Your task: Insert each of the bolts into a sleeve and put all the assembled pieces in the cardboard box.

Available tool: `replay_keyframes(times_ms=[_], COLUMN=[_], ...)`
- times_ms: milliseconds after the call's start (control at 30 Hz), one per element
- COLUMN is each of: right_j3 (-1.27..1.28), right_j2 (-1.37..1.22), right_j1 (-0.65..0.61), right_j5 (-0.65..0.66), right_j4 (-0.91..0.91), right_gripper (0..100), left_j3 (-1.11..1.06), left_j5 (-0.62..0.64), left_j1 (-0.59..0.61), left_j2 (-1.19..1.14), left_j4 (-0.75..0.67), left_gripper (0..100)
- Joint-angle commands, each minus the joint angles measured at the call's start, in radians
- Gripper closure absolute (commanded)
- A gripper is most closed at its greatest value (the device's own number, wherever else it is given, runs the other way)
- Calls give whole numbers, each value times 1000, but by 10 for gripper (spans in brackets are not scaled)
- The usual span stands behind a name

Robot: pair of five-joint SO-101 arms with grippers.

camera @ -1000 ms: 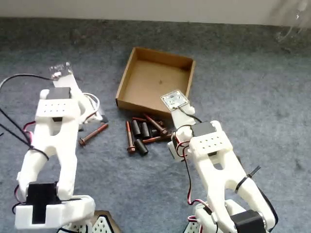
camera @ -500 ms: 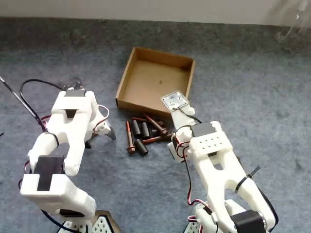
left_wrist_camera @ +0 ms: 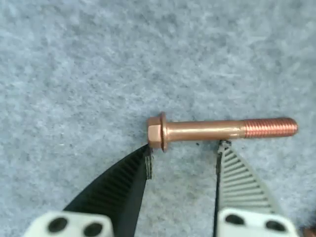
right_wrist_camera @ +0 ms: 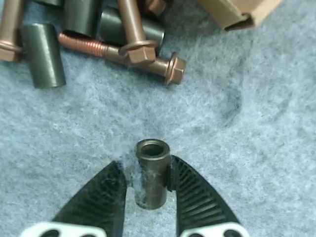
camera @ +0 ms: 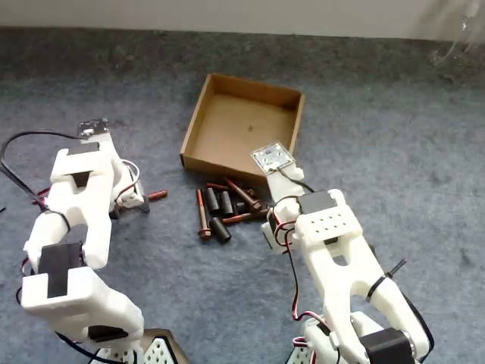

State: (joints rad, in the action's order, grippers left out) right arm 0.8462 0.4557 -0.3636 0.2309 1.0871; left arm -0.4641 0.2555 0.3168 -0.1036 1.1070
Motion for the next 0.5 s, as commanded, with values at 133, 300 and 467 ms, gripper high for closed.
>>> replay_keyframes(times_ms=[133,300,467], right_j3=[-10,-10,-10], right_j2=[44,44,44], right_j1=[-7,-10,-10], right_j5=[-5,-5,-5], right_j4=[-8,-10,-8], right_gripper=[995,995,995], left_j3=[108,193,266], left_j5=[-20,89,224], left_j1=[47,21,-8], left_j2=[15,16,5], left_j4=[-18,117,133], left_gripper=[800,800,800])
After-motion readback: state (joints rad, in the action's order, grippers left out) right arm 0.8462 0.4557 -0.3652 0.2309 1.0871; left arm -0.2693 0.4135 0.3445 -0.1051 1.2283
